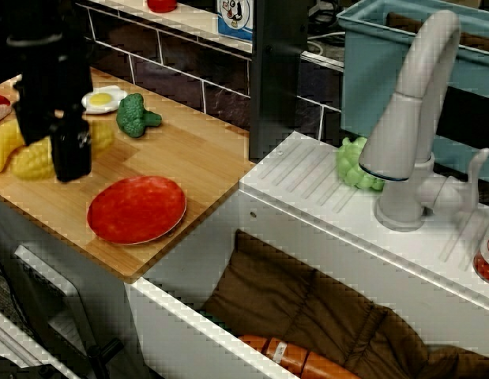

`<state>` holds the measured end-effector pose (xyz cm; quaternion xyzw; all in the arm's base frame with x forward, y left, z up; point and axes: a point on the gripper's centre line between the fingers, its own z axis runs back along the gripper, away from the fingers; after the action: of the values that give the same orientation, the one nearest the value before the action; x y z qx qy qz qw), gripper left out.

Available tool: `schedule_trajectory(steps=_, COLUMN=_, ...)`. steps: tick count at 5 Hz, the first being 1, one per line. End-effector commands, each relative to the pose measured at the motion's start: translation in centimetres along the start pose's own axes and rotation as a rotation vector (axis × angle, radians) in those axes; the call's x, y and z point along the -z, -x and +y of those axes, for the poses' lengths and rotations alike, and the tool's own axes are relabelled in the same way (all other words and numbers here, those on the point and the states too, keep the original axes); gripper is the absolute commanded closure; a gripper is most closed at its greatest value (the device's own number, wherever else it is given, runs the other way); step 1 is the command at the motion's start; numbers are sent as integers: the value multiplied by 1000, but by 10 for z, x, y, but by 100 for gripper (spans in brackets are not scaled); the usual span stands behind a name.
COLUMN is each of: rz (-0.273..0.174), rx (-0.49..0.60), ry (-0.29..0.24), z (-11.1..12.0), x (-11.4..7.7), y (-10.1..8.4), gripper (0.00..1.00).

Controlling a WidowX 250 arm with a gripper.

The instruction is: Put corn on plate

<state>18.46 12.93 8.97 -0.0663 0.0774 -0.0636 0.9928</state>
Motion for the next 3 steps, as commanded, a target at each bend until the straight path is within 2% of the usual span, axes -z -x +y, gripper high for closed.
schedule_trajectory(steps=1, rz=-13, rx=-51, ry=-48, z=6, x=11, y=5, gripper=100)
schedule_trajectory(steps=2, rz=-40, rx=-119, ry=-50, z=-3, x=15, y=-5, gripper=100)
schedule_trajectory(steps=3, rz=-96, rx=-124, ry=-96, z=-34, x=27, y=-25, gripper=100)
